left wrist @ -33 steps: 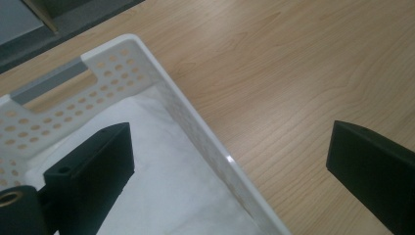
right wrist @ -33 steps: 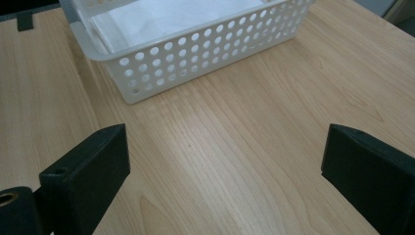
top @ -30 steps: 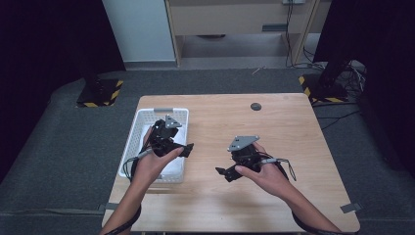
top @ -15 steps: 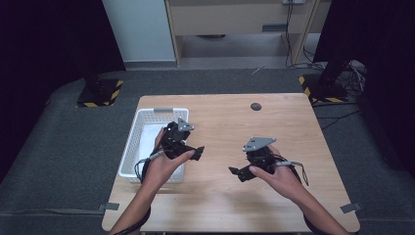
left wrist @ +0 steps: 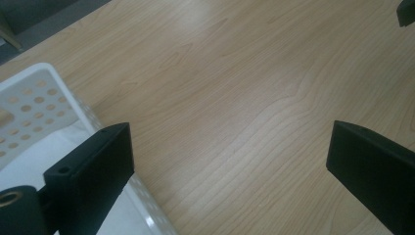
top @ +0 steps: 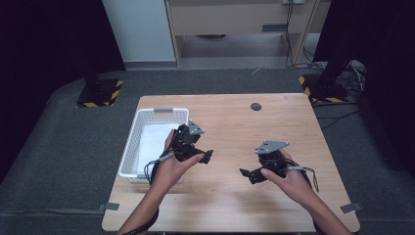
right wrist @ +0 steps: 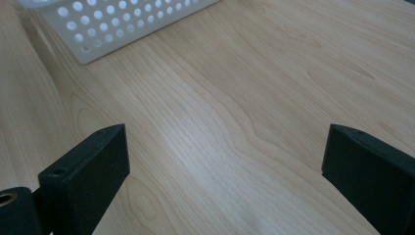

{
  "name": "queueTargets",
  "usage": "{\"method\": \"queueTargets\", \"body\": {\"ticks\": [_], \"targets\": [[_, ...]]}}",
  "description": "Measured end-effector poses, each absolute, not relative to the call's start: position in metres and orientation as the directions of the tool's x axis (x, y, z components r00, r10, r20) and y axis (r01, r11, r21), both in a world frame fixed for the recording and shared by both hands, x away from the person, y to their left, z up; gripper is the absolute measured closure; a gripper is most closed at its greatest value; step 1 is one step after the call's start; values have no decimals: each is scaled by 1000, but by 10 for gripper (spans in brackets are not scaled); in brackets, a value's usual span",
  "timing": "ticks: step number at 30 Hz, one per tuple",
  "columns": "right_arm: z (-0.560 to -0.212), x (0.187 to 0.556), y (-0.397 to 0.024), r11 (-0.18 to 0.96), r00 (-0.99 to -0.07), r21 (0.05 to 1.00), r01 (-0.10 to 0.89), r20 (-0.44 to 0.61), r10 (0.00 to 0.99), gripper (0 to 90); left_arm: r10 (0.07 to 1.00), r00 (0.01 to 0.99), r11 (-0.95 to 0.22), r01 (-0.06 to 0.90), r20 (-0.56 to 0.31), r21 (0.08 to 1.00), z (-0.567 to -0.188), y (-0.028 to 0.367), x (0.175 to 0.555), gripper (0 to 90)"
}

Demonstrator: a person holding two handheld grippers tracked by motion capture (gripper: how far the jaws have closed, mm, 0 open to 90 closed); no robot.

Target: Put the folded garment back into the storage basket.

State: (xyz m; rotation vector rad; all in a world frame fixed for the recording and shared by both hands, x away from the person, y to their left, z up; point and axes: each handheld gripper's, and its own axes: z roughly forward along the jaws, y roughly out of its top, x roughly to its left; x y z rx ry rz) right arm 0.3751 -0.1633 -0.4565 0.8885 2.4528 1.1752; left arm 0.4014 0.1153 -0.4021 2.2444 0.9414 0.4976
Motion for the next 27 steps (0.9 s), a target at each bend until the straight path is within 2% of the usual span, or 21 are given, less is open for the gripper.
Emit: {"method": "queueTargets", "body": {"ticks": [14, 27], "targets": [[-465, 372, -197, 442, -731, 779, 445, 31, 681, 35, 702, 707, -558, 470, 86, 684, -409, 84, 403, 35], [-478, 367, -224, 405, -689, 777, 482, 50, 723, 35, 673, 735, -587, 465, 80, 663, -431, 59, 401, 31]]}}
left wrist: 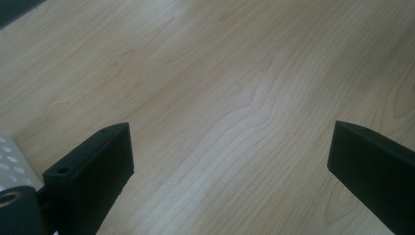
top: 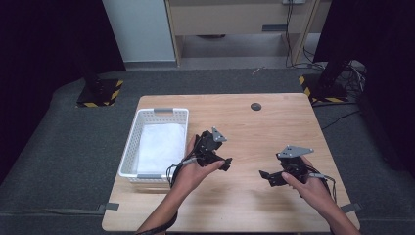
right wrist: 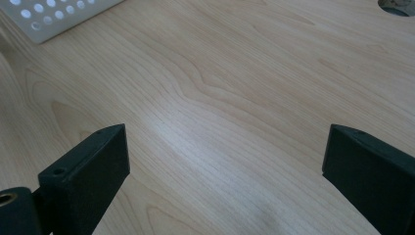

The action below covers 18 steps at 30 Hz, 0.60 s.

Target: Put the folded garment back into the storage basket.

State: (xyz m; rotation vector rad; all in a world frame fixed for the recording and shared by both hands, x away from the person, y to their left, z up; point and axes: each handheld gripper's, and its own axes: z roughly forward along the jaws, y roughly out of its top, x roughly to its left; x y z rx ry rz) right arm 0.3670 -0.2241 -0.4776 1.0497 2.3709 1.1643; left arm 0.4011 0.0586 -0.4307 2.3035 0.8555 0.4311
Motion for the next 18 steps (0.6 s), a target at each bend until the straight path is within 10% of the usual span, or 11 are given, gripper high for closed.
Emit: {"method": "queueTargets", "body": {"ticks": [18], "targets": [[-511, 365, -253, 358, -618, 748, 558, 87, 781, 37, 657, 752, -610, 491, 51, 622, -477, 39, 397, 31]]}}
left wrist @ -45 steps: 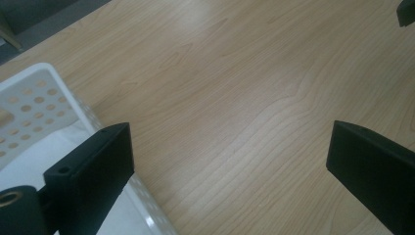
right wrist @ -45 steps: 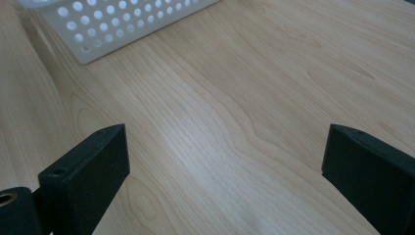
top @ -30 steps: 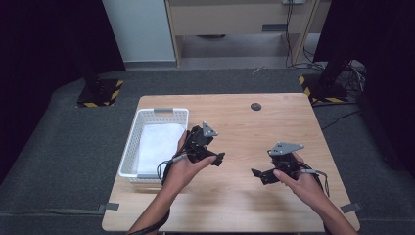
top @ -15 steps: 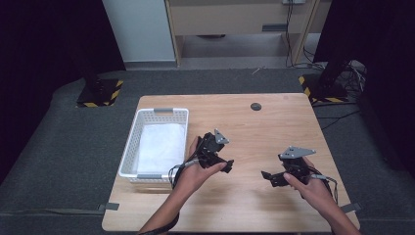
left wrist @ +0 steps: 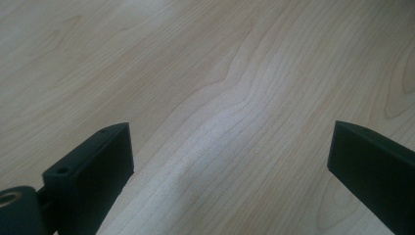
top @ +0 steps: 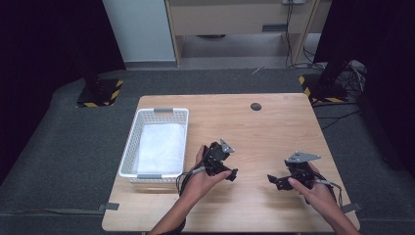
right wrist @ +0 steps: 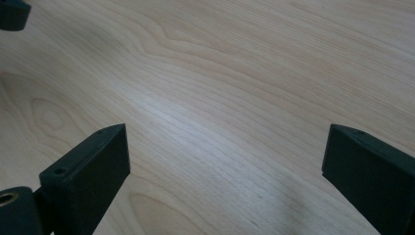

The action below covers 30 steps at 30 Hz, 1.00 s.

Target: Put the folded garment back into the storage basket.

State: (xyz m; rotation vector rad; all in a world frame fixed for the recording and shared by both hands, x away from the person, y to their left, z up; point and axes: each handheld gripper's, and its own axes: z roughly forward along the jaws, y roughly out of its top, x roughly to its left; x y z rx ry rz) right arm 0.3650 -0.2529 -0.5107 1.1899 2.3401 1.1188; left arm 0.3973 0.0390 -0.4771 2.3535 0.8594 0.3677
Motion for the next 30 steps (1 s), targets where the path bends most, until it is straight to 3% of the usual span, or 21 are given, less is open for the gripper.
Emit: {"method": "queueTargets", "body": {"ticks": [13, 25, 30], "targets": [[-536, 390, -277, 266, -481, 703, 660, 123, 868, 32, 721, 693, -549, 561, 11, 619, -520, 37, 404, 31], [-543, 378, -264, 357, -514, 716, 600, 3, 858, 5, 729, 685, -506, 532, 7, 679, -538, 43, 389, 0], [-543, 370, -264, 368, -528, 715, 594, 1, 849, 4, 733, 681, -487, 516, 8, 705, -541, 46, 382, 0]]}}
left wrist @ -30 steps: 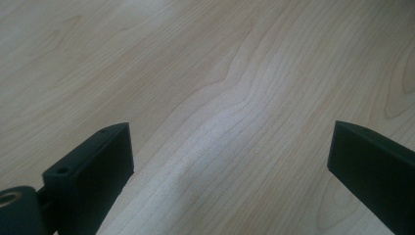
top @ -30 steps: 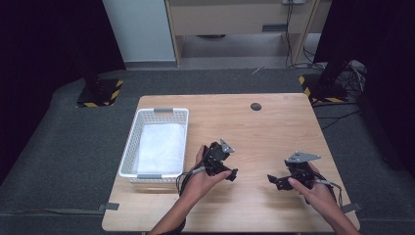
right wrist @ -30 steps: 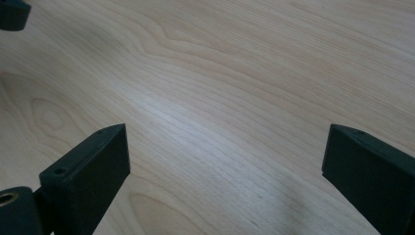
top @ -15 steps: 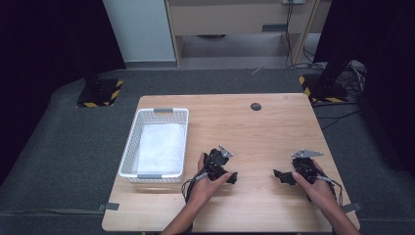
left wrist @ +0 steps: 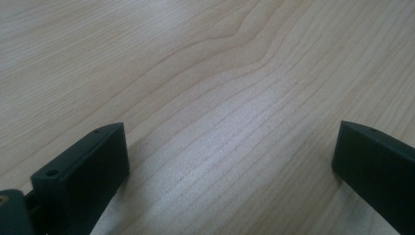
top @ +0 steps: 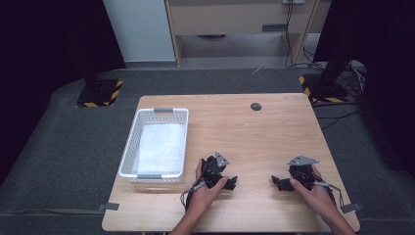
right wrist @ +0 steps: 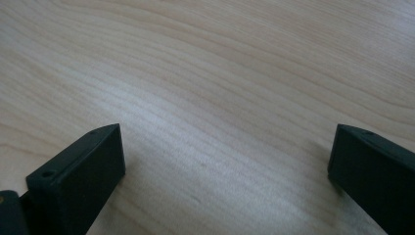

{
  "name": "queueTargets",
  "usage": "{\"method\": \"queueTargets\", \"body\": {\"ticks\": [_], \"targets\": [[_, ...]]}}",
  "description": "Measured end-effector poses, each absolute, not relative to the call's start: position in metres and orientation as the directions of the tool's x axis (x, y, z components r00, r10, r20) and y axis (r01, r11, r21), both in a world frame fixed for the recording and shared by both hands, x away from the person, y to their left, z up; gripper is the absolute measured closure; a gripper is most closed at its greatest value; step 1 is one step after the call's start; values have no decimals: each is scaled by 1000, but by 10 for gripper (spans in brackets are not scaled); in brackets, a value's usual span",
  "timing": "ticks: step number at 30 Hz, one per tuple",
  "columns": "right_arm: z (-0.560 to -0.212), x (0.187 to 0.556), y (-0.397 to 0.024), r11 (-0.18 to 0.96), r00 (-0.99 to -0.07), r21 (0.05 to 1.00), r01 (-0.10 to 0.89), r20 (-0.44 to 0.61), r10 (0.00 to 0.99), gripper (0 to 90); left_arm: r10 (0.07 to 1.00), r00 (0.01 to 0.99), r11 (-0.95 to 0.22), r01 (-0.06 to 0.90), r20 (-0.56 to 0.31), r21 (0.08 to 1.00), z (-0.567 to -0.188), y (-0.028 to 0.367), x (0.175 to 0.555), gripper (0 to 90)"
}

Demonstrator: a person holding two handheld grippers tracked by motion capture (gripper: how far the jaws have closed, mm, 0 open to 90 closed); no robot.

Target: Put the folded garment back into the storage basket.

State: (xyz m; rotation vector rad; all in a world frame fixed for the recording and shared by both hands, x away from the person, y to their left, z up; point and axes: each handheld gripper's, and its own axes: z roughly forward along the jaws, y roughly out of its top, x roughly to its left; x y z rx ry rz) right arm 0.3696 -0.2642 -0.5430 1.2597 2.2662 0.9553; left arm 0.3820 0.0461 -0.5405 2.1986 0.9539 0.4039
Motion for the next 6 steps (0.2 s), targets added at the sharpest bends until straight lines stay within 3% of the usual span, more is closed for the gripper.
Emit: {"method": "queueTargets", "body": {"ticks": [6], "targets": [[-543, 361, -269, 363, -520, 716, 597, 0, 854, 3, 736, 677, -484, 518, 8, 705, -541, 47, 380, 0]]}}
